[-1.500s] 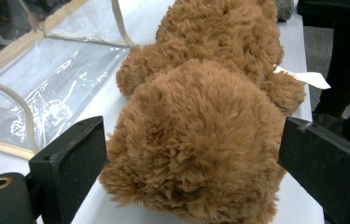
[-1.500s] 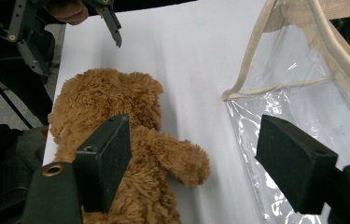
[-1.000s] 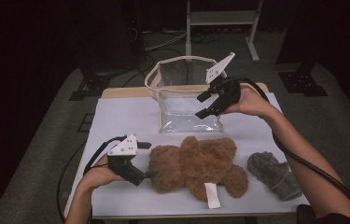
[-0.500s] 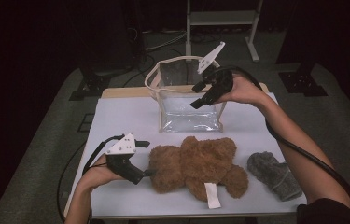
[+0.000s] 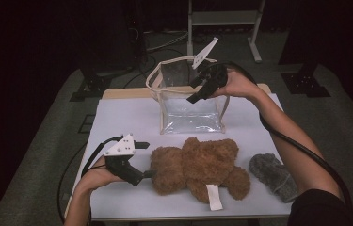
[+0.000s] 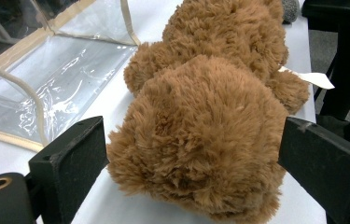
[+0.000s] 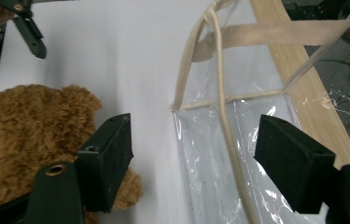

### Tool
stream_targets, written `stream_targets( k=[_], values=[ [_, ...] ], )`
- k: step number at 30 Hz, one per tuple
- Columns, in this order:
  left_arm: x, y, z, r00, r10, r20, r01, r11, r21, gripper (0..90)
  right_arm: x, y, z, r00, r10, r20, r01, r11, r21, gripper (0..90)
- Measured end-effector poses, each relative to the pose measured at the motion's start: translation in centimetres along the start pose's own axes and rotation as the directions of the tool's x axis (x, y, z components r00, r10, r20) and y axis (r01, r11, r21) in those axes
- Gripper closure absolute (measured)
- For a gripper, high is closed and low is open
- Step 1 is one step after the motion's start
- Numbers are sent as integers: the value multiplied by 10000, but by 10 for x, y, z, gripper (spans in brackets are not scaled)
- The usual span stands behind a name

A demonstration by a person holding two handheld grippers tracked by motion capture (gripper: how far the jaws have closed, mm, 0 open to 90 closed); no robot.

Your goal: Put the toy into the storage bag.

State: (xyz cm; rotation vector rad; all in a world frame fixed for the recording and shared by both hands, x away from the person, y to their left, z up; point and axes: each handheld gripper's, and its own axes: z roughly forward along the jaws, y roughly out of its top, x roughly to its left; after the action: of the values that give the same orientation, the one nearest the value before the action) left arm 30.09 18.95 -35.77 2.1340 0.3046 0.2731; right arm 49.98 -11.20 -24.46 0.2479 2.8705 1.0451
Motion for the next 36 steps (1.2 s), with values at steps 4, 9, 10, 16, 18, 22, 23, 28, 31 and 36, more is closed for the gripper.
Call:
stream_targets(
  k=[4,9,10,16,18,22,23,28,31,36],
  values=[
    [0,-1,-1,10000,-21,-30,21,10000,-25,71,-8,-2,8,10000,89,-25,-89,10000,19,289],
    [0,-1,-2,10000,-8,-38,8,10000,-20,71,-15,-6,15,9999,141,10,-141,9999,85,393],
    [0,-1,-2,10000,-18,-31,18,10000,-25,71,-15,-7,16,9999,115,84,-116,9999,86,420],
    [0,-1,-2,10000,46,-88,-45,9999,113,71,-17,-12,20,9999,73,112,-77,9993,357,696],
    [-1,-1,-2,10000,33,-88,-32,10000,86,71,-16,-12,20,10000,-24,36,22,9989,462,771],
    [-1,0,-3,10000,35,-81,-35,10000,63,71,-13,-11,20,9998,-193,-27,195,9979,616,862],
    [-1,0,-3,10000,40,-87,-39,10000,72,71,-12,-11,20,9998,-176,-35,178,9977,661,865],
    [-1,-1,-4,9999,45,-127,-44,10000,66,71,-5,-11,20,9996,-199,-192,214,9965,812,870],
    [-1,-1,-5,9999,26,-131,-26,10000,2,71,1,-11,20,9990,-360,-247,380,9957,846,870],
    [-2,0,-6,9999,58,-125,-57,10000,27,71,14,-12,15,9983,-400,-416,436,9950,900,870]
  ],
)
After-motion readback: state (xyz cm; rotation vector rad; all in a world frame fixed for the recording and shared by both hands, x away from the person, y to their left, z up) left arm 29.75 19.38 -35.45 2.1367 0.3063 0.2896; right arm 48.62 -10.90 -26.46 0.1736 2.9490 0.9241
